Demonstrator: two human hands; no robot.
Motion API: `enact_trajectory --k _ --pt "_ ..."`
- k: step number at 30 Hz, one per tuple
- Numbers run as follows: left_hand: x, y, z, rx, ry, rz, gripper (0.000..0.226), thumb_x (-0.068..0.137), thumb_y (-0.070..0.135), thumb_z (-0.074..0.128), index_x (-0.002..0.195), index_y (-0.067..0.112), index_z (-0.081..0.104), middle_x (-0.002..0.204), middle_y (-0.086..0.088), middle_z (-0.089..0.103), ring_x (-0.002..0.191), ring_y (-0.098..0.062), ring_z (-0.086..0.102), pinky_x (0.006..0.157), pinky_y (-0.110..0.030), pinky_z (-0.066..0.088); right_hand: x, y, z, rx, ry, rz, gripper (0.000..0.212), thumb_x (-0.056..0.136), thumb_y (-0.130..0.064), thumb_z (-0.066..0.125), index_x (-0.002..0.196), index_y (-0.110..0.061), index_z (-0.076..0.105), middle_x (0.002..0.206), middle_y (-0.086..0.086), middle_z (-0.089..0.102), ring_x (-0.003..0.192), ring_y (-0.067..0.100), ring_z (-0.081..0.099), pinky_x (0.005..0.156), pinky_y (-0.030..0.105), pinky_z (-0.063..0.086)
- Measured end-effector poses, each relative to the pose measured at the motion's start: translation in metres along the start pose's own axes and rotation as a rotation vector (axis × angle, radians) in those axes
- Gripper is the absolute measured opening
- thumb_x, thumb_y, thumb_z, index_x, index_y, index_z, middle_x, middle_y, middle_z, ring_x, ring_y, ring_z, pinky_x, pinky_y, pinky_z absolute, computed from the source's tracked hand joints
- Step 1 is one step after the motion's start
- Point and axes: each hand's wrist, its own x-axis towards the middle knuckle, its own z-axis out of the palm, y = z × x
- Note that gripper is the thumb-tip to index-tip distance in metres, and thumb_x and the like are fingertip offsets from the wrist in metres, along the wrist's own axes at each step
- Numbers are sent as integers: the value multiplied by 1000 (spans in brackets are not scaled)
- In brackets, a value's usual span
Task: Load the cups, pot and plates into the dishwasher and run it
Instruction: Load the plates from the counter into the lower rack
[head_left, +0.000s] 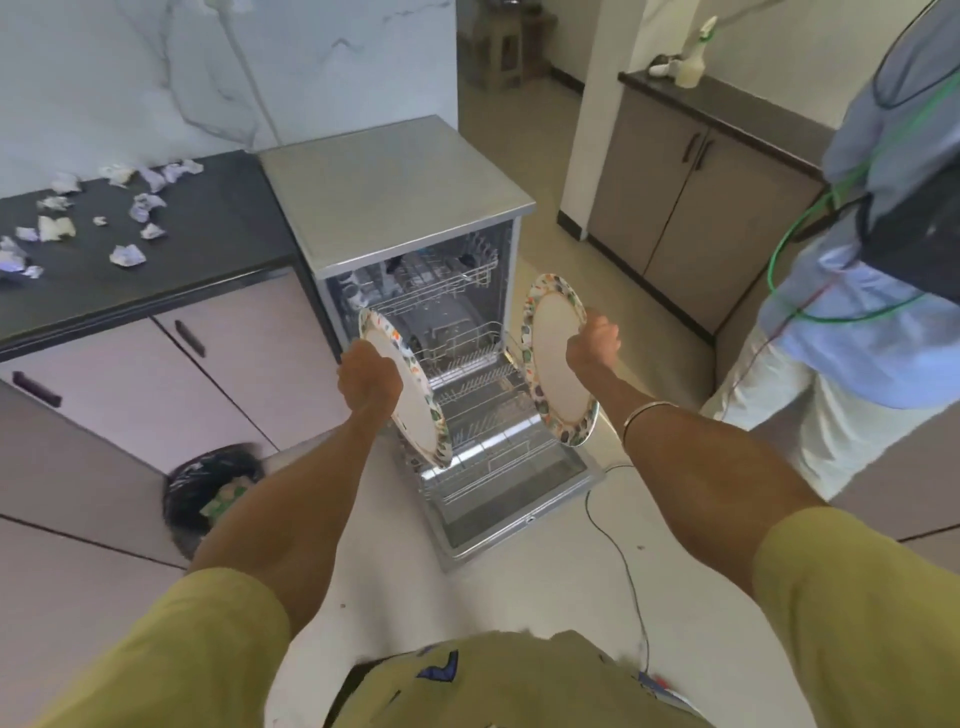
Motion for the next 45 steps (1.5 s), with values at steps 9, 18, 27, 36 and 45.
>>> enact_trajectory --k 9,18,27,36,45 --pt "-27 61 67 -1 -48 61 33 91 -3 53 124 -4 49 120 -23 61 107 -39 62 79 -41 53 57 50 -17 45 -60 -5 59 80 21 34 132 0 54 113 21 62 105 35 60 76 28 48" --pt "-12 88 129 70 -96 67 36 93 0 55 128 -4 47 121 -22 61 105 -39 64 75 -43 56 116 80 15 93 -142 58 57 79 20 36 128 -1 57 109 21 65 94 32 62 62 24 42" --pt "23 111 205 -42 -161 -44 45 92 -5 56 134 -5 44 126 -20 59 102 -37 65 70 -39 57 189 98 55 -4 -318 71 48 83 17 40 123 -1 58 97 11 62 84 29 59 54 19 44" --pt "37 137 273 -16 -232 -31 38 95 0 51 131 1 39 113 -20 64 83 -35 66 58 -42 60 249 117 93 -142 -496 94 43 95 -4 43 138 -4 41 130 22 51 117 40 51 93 39 41" --pt "65 155 382 128 -268 30 58 97 6 53 145 14 21 115 -23 64 72 -35 69 50 -44 59 308 148 171 -43 -530 93 45 90 8 51 133 -5 47 122 23 62 110 42 60 89 46 52"
